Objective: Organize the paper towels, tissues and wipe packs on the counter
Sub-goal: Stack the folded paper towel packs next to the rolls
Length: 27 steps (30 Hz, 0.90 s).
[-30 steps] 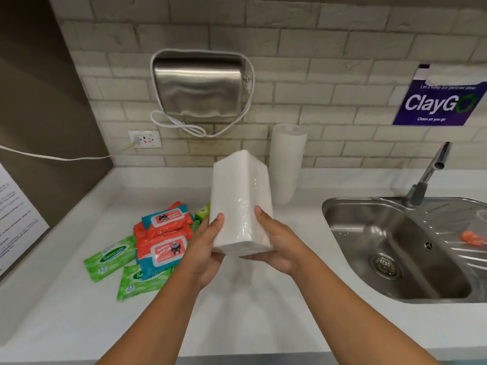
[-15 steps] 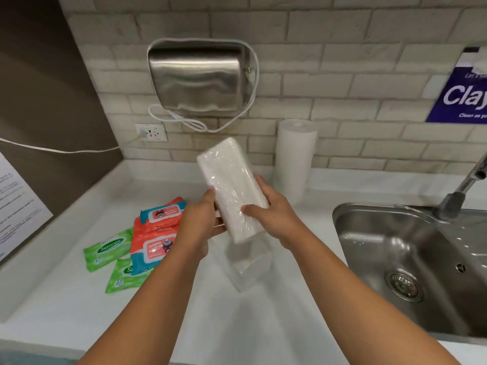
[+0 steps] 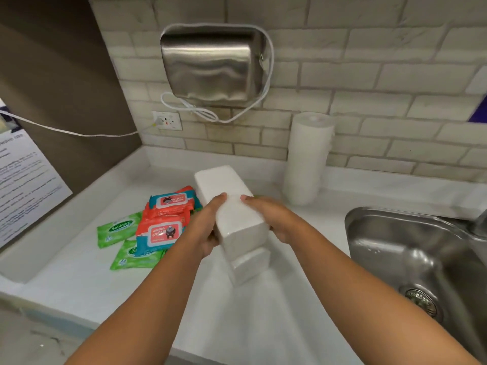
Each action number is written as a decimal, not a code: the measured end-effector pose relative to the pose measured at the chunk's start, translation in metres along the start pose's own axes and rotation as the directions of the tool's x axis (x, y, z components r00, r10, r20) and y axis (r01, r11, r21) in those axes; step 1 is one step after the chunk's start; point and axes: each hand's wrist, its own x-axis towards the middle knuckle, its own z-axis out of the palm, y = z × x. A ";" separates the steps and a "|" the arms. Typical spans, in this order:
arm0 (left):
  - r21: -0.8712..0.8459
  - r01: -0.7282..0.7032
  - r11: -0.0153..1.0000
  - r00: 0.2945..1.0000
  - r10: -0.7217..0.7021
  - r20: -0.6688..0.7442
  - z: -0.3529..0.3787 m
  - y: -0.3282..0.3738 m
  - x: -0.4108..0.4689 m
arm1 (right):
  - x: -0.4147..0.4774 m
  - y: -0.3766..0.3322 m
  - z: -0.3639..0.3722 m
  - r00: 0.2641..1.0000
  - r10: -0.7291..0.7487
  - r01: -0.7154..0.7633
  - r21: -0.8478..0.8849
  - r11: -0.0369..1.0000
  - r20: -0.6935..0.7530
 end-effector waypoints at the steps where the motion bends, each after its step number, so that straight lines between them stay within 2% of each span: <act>1: -0.007 -0.004 1.000 1.000 0.004 -0.011 0.001 -0.005 0.001 | 0.001 0.006 0.000 0.997 0.053 -0.058 0.092 0.994 0.055; 4: -0.012 0.011 1.000 0.998 -0.012 -0.061 0.000 -0.017 0.001 | 0.006 0.022 -0.001 0.983 0.106 -0.136 0.203 0.970 0.151; 10: 0.029 0.039 0.999 0.990 -0.035 -0.137 0.000 -0.022 0.001 | 0.004 0.034 0.001 0.969 0.135 -0.183 0.234 0.955 0.207; 13: 0.032 0.099 0.995 0.992 -0.096 -0.085 -0.003 -0.030 0.004 | 0.000 0.039 0.001 0.966 0.153 -0.200 0.225 0.954 0.207; 19: 0.217 0.131 0.967 0.991 -0.133 -0.002 0.008 -0.033 0.006 | -0.019 0.046 -0.019 0.956 0.257 -0.276 0.135 0.952 0.145; 23: 0.308 0.134 0.942 0.986 -0.158 0.056 0.026 -0.037 0.002 | -0.039 0.052 -0.038 0.966 0.221 -0.245 0.210 0.946 0.131; 27: 0.372 0.146 0.917 0.970 -0.207 0.129 0.038 -0.043 0.000 | -0.056 0.066 -0.051 0.972 0.208 -0.225 0.180 0.958 0.108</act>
